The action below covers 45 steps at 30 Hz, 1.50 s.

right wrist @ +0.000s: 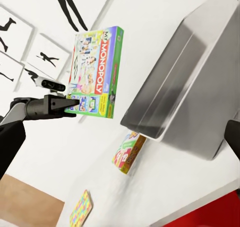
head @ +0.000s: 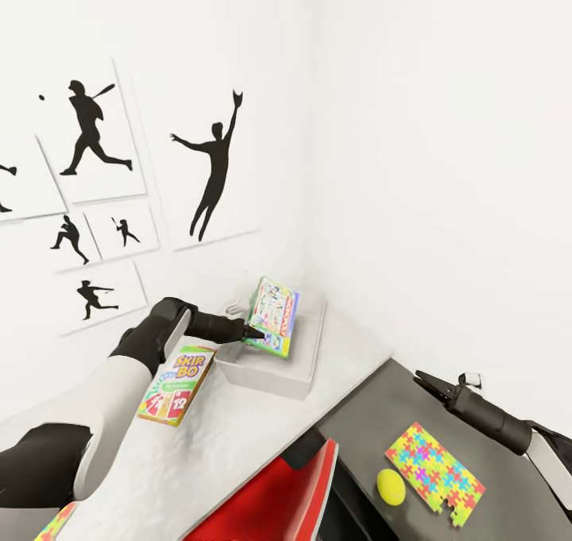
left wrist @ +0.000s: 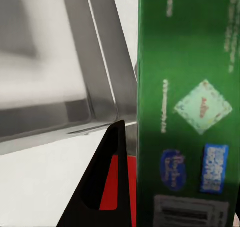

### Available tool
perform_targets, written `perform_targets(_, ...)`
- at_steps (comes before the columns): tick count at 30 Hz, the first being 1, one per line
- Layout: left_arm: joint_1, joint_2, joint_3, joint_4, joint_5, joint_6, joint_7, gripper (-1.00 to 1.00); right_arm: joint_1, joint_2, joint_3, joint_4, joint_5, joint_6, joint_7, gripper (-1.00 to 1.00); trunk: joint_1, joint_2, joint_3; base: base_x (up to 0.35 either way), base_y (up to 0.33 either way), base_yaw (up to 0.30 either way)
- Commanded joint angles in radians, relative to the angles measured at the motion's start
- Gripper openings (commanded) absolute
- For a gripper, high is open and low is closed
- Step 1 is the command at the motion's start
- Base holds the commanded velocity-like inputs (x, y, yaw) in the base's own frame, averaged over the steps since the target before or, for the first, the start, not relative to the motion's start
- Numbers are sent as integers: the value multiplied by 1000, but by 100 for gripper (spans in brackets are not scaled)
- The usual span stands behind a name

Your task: Put all the toys in the child's room - the three board games (two on the bed and one on the table), the two jigsaw puzzles on the table, and the tennis ball on the table - inside the toy box on the table in the child's room.

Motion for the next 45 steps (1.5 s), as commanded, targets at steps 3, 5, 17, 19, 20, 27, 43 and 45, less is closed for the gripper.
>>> perform_targets(3, -1, -2, -5, -1, 5, 6, 1, -100, -1, 0, 0, 0, -6, 8, 1, 100, 1, -2, -7, 0, 0, 0)
perform_targets(5, -1, -4, -5, -1, 5, 6, 3, -100, -1, 0, 0, 0, -5, 8, 1, 100, 1, -2, -10, 0, 0, 0)
perform_targets(17, -6, -15, -7, -4, 5, 10, 81, -100, -1, -7, 0, 0, -7, 11, 2, 100, 1, -2, -30, 0, 0, 0)
perform_targets(19, -10, -15, -7, -5, 5, 10, 82, -100, -1, -9, 0, 1, -7, 11, 2, 100, 1, -2, -33, 0, 0, 0)
perform_targets(20, -12, -15, -7, -5, 6, 10, 82, -100, -1, -9, 0, 1, -7, 11, 2, 100, 1, -2, -35, 0, 0, 0)
perform_targets(27, -19, -14, -6, -5, 6, 11, 79, -100, -1, -11, 0, 1, -7, 11, 2, 100, 1, -2, -46, 0, 0, 0)
perform_targets(43, -23, -6, -6, -5, 7, 32, 74, -100, -1, -11, 0, 1, -7, 11, 2, 100, 1, -2, -72, 0, 0, 0)
perform_targets(45, -23, -6, -6, -5, 7, 33, 74, -100, -1, -11, 0, 1, -6, 11, 2, 100, 1, -2, -76, 0, 0, 0)
